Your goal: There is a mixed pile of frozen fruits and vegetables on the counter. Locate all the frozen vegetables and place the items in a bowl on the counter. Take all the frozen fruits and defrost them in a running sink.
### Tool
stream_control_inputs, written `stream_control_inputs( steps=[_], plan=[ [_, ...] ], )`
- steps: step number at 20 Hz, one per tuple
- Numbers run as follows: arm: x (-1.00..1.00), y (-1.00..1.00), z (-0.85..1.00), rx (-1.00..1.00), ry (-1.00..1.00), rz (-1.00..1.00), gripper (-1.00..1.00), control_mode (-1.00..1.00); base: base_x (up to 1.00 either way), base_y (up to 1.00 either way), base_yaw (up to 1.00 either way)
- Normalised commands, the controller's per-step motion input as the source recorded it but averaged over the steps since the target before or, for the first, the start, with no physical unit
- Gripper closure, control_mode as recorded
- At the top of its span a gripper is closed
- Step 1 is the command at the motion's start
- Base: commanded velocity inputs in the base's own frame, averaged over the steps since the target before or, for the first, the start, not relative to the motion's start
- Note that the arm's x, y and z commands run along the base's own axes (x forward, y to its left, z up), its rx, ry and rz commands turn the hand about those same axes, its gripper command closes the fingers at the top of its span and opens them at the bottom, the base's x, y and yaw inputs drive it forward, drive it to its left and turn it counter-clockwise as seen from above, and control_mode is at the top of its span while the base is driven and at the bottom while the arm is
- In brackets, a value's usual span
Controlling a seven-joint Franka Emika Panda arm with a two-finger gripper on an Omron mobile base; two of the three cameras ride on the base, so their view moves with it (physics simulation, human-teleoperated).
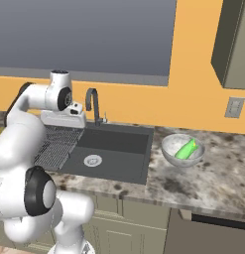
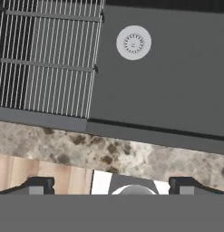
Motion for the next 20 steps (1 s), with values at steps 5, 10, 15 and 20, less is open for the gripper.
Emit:
stream_control_inputs(
  steps=[5,10,15,20],
  plan=[
    [0.25,0.58,0.00,0.04,0.02,0.23,-1.00,-1.00,0.00,0.00,0.00],
    [0.33,0.58,0.00,0.03,0.04,0.23,-1.00,-1.00,0.00,0.00,0.00],
    [0.27,0.62,0.00,0.00,0.05,0.20,-1.00,-1.00,0.00,0.00,0.00],
    [0.26,0.61,0.00,0.00,0.05,0.20,-1.00,-1.00,0.00,0.00,0.00]
  ],
)
